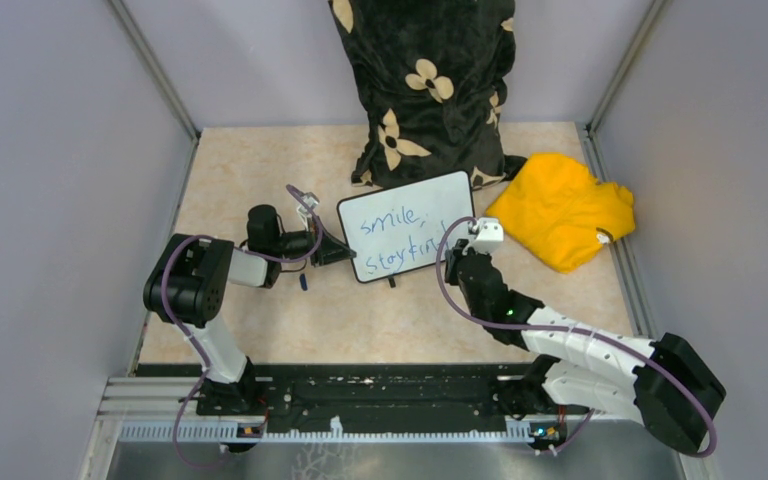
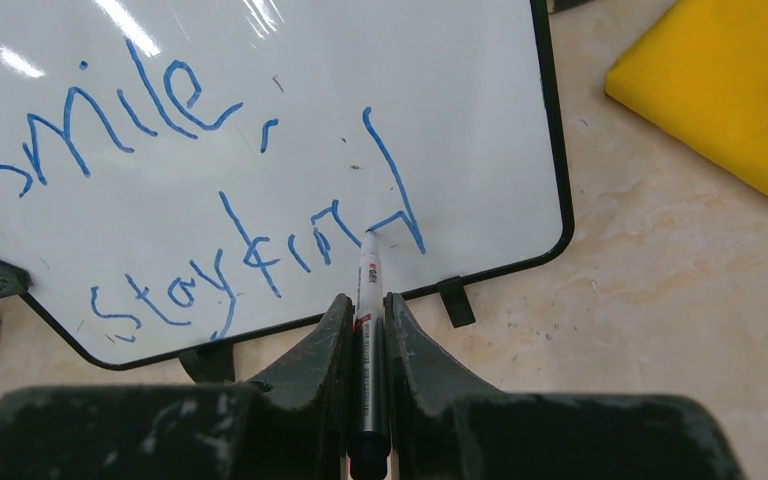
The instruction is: Write a sentence on the whiteboard
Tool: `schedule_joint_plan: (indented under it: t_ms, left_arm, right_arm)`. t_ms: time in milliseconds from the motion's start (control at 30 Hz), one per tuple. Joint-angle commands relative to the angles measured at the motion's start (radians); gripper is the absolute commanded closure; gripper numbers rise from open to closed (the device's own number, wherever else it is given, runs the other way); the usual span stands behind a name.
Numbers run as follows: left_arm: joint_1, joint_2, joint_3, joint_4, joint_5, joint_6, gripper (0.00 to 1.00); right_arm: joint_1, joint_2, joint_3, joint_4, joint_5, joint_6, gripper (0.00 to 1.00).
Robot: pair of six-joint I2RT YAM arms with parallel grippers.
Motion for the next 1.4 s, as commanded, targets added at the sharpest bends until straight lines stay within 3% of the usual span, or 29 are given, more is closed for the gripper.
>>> schedule_joint_plan:
  t_ms: [0, 1100, 1367]
  left_arm:
    - [-0.002, 0.027, 0.004, -0.057, -0.016, 0.013, 1.00]
    - [-0.002, 0.029, 0.006, -0.062, -0.014, 0.014, 1.00]
    - [-0.002, 0.029, 0.006, -0.063, -0.015, 0.013, 1.00]
  right_arm:
    - [-0.010, -0.006, 0.014, -0.004, -0.022, 0.022, 1.00]
    - [-0.015, -0.042, 0.008, -0.059, 0.090, 0.020, 1.00]
    - [-0.017, -0.076, -0.003, -0.057, 0.060, 0.015, 1.00]
